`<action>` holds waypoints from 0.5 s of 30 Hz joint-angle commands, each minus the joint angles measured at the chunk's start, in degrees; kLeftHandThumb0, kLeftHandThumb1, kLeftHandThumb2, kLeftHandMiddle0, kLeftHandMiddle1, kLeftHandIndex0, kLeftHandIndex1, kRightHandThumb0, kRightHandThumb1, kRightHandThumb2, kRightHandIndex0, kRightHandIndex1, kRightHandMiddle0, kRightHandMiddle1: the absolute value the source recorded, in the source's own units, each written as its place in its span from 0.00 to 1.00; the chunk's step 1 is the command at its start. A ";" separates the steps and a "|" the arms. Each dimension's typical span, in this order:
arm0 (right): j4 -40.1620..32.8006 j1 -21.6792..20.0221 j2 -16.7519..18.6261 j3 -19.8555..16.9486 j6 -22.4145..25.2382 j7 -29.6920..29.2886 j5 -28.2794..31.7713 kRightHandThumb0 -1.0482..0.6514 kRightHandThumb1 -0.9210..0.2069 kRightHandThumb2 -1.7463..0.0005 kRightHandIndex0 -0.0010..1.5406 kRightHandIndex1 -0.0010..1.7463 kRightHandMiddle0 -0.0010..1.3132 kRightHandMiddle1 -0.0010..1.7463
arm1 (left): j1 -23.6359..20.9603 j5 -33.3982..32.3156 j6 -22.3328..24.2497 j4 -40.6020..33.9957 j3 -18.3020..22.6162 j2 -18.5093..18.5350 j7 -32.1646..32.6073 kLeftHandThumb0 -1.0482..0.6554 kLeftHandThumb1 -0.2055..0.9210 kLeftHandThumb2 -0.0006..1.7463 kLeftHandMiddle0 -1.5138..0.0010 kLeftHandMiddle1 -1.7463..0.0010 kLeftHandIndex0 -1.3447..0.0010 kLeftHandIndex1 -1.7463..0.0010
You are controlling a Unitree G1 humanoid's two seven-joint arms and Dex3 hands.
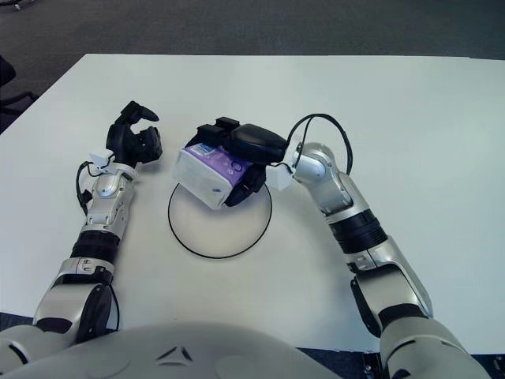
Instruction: Put the tissue paper into the plate.
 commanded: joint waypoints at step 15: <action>2.04 -5.09 -3.62 -1.66 -3.46 5.16 2.53 0.00 0.02 0.90 0.00 0.00 0.00 0.02 | 10.53 -0.01 1.03 4.54 -0.69 -3.96 0.26 0.34 0.51 0.72 0.14 0.00 0.57 0.00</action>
